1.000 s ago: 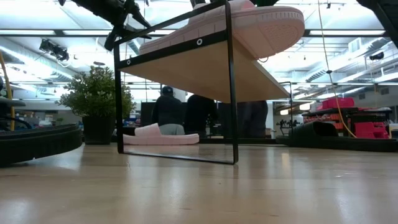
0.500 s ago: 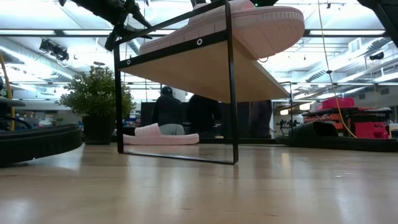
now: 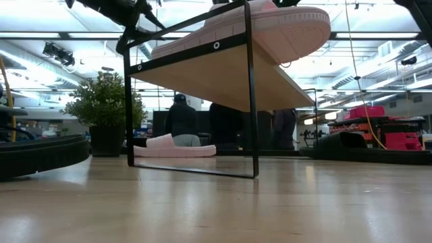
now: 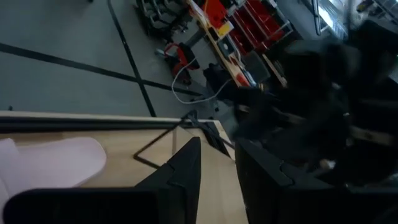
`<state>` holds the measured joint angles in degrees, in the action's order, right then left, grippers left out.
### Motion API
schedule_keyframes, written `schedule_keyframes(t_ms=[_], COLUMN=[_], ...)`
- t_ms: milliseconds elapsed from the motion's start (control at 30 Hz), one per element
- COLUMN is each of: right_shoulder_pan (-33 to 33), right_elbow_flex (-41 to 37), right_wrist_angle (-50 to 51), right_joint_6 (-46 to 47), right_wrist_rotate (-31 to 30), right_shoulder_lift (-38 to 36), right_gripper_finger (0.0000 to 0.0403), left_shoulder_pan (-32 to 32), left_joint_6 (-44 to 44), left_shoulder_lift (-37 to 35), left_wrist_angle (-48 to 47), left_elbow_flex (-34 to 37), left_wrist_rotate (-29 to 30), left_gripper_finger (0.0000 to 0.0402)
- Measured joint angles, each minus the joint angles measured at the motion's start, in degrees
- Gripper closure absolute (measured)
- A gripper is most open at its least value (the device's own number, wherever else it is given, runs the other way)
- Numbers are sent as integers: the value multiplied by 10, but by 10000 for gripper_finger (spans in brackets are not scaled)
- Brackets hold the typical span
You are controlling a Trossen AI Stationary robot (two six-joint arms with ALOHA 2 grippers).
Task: Pick and place slides into the shelf
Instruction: Put the pink slipper on the shelf
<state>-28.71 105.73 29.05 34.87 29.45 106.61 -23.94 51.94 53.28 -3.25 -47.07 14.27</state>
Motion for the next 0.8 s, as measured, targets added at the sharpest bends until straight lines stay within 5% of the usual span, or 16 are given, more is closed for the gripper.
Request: schedule_keyframes(t_ms=[267, 633, 800], right_shoulder_pan=[0, 0, 0], right_elbow_flex=[0, 0, 0], right_wrist_angle=[34, 79, 94], right_joint_6=[-25, -68, -80], right_wrist_rotate=[-14, -62, -68], right_shoulder_lift=[-70, -139, -143], right_gripper_finger=[195, 195, 195], left_shoulder_pan=[-58, -170, -202], left_joint_6=[-20, -166, -218], left_shoulder_lift=[63, 271, 356], left_wrist_angle=[-34, -217, -298], left_elbow_flex=[-71, -349, -465], left_wrist_rotate=[-75, -219, -239], left_gripper_finger=[296, 296, 296])
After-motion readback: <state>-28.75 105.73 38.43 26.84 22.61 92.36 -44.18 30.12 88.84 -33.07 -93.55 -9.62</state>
